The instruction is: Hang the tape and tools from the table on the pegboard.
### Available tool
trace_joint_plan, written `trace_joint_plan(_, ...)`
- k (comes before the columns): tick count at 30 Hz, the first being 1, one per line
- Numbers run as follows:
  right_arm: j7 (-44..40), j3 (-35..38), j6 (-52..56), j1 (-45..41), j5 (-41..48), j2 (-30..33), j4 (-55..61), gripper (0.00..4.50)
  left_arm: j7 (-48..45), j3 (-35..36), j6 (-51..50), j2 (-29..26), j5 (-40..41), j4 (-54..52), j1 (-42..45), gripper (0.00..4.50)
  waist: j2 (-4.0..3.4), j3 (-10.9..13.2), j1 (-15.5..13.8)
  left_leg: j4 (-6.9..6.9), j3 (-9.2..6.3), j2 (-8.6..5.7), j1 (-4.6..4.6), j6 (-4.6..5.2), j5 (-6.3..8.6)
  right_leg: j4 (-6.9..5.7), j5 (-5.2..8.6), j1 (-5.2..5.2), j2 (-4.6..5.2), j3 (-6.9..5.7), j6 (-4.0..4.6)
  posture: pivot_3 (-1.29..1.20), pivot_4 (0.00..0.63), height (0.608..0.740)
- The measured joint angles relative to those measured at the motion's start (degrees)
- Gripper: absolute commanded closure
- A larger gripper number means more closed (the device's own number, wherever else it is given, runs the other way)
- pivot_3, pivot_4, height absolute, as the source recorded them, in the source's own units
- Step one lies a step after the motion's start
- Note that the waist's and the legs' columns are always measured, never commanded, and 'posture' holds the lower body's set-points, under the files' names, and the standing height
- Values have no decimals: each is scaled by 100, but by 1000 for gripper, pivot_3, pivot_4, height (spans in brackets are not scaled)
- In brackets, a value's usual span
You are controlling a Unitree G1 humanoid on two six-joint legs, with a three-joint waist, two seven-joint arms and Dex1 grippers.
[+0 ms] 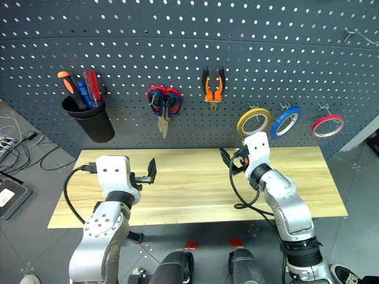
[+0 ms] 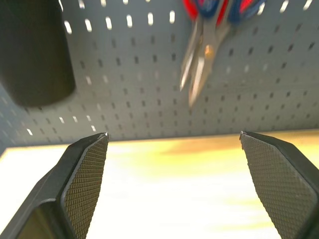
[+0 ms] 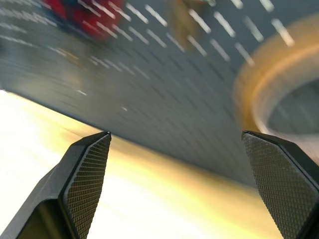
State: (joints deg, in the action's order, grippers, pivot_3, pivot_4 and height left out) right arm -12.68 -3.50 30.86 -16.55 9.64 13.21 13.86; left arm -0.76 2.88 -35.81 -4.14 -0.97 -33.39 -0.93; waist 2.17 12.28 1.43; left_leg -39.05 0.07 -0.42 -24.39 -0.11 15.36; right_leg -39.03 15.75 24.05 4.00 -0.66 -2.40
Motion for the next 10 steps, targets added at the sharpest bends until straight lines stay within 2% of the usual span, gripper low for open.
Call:
trace_joint_plan(6, 679, 440, 233, 25, -263, -140, -434, 0, -162, 275, 501, 64, 379, 1233, 179, 50, -52, -55, 54, 4, 18, 2, 1, -3, -1, 3, 0, 4, -2, 4, 0, -125, 165, 740)
trace_joint_plan(10, 814, 561, 263, 203, -297, -219, -481, 0, -225, 261, 524, 132, 499, 1367, 35, 50, -53, -100, 63, 5, 18, 2, 1, 6, 5, 5, 0, 3, -2, 7, 0, -137, 163, 740)
